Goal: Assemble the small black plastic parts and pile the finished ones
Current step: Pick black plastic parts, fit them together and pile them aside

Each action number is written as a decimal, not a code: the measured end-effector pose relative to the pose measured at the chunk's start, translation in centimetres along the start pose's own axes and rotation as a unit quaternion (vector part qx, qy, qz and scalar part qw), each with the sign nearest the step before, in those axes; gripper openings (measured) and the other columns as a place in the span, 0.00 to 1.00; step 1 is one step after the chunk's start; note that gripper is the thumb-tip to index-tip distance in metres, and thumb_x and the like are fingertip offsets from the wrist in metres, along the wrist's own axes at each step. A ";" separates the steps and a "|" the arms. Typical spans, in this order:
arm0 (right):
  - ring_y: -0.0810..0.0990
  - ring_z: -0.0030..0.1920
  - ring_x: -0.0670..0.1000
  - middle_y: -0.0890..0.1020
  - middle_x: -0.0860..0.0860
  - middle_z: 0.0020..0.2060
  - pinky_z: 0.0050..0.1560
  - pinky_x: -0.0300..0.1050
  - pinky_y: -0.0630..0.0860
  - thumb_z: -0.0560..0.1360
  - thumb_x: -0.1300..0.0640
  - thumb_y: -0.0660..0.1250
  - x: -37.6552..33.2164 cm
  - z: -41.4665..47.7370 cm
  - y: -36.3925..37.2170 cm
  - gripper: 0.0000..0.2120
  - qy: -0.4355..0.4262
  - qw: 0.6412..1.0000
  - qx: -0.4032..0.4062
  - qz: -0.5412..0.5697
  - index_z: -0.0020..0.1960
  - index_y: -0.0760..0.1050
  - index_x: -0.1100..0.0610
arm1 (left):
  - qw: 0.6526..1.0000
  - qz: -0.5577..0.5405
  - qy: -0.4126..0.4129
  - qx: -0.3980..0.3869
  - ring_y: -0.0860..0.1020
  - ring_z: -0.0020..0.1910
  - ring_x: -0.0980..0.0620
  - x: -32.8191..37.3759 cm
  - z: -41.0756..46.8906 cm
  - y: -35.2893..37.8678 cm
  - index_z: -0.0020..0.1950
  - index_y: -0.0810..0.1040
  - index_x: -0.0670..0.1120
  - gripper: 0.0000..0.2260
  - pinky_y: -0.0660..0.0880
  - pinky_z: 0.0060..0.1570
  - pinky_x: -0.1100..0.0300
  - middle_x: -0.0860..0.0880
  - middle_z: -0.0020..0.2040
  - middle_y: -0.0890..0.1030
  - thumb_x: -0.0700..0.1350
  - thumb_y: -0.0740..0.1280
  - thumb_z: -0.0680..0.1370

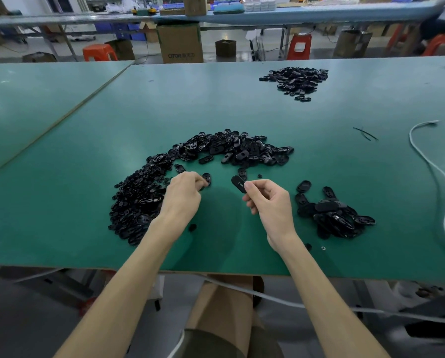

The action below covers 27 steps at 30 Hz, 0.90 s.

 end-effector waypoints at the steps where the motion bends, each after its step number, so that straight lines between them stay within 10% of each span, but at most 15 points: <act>1: 0.79 0.34 0.45 0.84 0.49 0.34 0.34 0.38 0.74 0.81 0.58 0.71 0.0 0.0 0.0 0.04 0.000 1.000 0.002 0.001 0.49 0.82 0.58 | 0.997 -0.078 -0.009 -0.007 0.74 0.37 0.52 0.4 0.0 0.4 0.48 0.84 0.49 0.14 0.70 0.38 0.62 0.50 0.43 0.79 0.35 0.62 0.84; 10: 0.81 0.36 0.45 0.86 0.51 0.36 0.35 0.39 0.77 0.81 0.59 0.70 -0.1 -0.2 -0.2 0.05 -0.006 0.999 0.036 0.027 0.51 0.81 0.61 | 0.919 -0.390 -0.047 0.027 0.72 0.30 0.59 4.1 -0.9 6.2 0.53 0.80 0.43 0.10 0.71 0.38 0.60 0.52 0.33 0.76 0.42 0.59 0.87; 27: 0.84 0.39 0.46 0.86 0.50 0.38 0.39 0.40 0.79 0.81 0.59 0.70 0.1 0.0 -0.3 0.03 -0.005 0.999 0.052 0.013 0.52 0.80 0.59 | 0.890 -0.454 0.009 0.045 0.78 0.35 0.59 3.6 -1.8 7.2 0.54 0.82 0.48 0.08 0.74 0.37 0.65 0.57 0.39 0.83 0.38 0.65 0.83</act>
Point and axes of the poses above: each hand's wrist, its own z-axis towards the middle knuckle, its own y-axis out of the palm, x = y × z, the point moved 3 cm from there along z, towards the middle knuckle
